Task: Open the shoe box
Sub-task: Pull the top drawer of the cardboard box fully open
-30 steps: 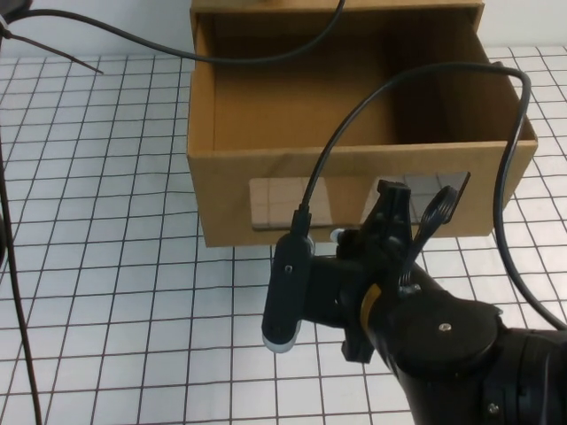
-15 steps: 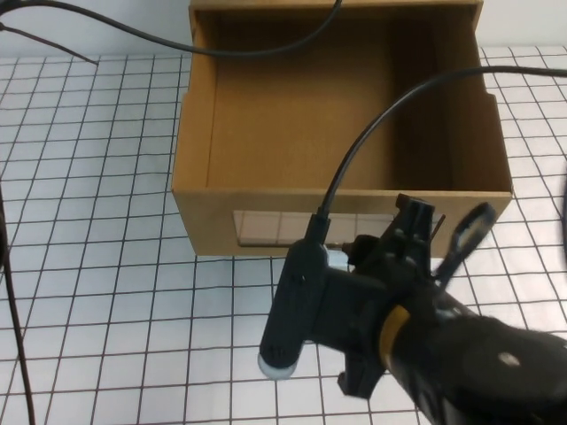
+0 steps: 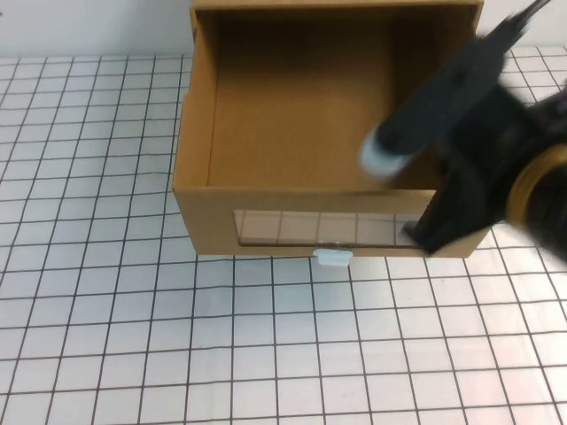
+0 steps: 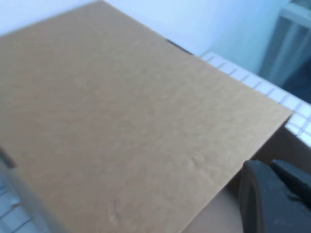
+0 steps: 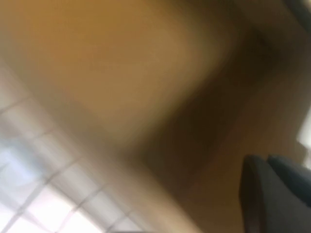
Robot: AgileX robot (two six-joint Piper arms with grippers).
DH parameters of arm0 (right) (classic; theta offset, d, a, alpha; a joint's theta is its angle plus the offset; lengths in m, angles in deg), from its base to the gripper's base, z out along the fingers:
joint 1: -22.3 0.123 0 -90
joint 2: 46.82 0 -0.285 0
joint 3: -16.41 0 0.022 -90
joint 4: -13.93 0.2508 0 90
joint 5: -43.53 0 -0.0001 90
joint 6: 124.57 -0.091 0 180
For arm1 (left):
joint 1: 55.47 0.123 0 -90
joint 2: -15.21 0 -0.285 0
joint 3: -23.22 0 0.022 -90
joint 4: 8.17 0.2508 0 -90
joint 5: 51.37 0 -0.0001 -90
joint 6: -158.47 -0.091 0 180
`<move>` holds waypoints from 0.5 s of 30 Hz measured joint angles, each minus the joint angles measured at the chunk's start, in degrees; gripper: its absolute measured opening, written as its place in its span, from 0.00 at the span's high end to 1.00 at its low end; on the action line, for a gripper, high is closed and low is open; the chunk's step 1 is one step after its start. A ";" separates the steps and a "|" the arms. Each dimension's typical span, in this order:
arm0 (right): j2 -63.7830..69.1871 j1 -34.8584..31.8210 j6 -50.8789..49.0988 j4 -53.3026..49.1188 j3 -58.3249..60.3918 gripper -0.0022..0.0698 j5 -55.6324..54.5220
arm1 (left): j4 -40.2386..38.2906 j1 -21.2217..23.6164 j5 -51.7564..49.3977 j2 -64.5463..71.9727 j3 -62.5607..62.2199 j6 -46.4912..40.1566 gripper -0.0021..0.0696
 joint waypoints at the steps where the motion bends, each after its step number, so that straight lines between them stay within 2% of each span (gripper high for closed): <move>1: -0.13 -3.00 0.94 1.60 -1.11 0.98 -0.50 | 1.82 0.00 0.00 -1.07 0.15 0.15 0.98; 9: -4.74 -25.87 11.48 19.48 -2.85 0.98 -6.90 | 12.39 0.00 -0.14 -14.59 14.15 0.52 0.98; 12: -7.68 -33.46 17.35 28.32 -2.85 0.99 -7.61 | 14.68 0.00 1.42 -22.50 24.49 0.52 0.98; 15: -11.05 -40.04 22.43 36.28 -2.01 0.99 -10.18 | 16.15 0.00 8.93 -31.29 39.16 0.04 0.98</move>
